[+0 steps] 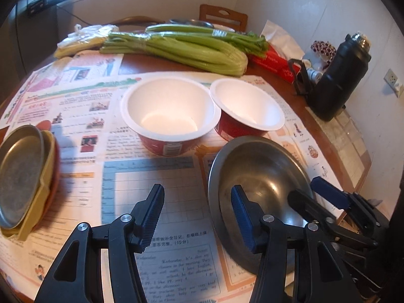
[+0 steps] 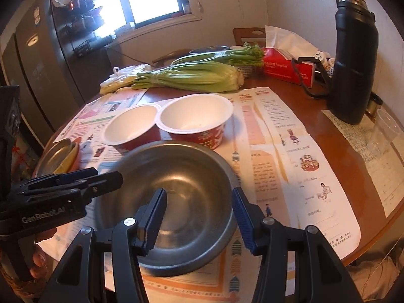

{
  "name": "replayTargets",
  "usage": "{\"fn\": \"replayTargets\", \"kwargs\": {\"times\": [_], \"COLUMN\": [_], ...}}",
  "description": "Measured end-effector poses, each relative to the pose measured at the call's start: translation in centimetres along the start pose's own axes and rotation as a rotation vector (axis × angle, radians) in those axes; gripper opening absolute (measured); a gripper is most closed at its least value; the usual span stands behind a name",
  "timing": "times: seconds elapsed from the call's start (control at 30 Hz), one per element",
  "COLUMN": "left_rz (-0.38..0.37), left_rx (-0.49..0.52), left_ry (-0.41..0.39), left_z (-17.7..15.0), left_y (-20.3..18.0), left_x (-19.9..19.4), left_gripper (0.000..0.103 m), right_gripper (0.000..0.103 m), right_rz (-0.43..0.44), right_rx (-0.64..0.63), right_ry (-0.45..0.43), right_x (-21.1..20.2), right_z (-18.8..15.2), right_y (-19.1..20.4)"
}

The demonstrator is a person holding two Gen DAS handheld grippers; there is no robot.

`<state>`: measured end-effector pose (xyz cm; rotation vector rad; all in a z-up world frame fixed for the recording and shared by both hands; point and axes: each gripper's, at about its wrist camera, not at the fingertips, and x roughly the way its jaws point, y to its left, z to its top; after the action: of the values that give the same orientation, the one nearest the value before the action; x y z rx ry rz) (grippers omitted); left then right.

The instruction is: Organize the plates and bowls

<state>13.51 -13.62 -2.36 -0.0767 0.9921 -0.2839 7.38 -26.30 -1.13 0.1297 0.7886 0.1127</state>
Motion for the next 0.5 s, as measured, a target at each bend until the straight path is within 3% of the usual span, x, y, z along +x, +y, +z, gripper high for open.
{"fn": "replayTargets", "kwargs": {"times": [0.23, 0.5], "left_rz": [-0.013, 0.002], "left_rx": [0.018, 0.024], "left_ry": [0.027, 0.059], "left_z": [0.0, -0.3], "left_y": [-0.9, -1.4], "left_x": [1.5, 3.2], "left_gripper": [0.057, 0.056], "right_gripper": [0.053, 0.053], "right_rz": [-0.027, 0.053], "right_rx": [0.024, 0.038], "right_ry": [-0.009, 0.068], "right_x": [-0.1, 1.9], "right_z": [0.1, -0.7], "right_y": [-1.4, -1.4]}}
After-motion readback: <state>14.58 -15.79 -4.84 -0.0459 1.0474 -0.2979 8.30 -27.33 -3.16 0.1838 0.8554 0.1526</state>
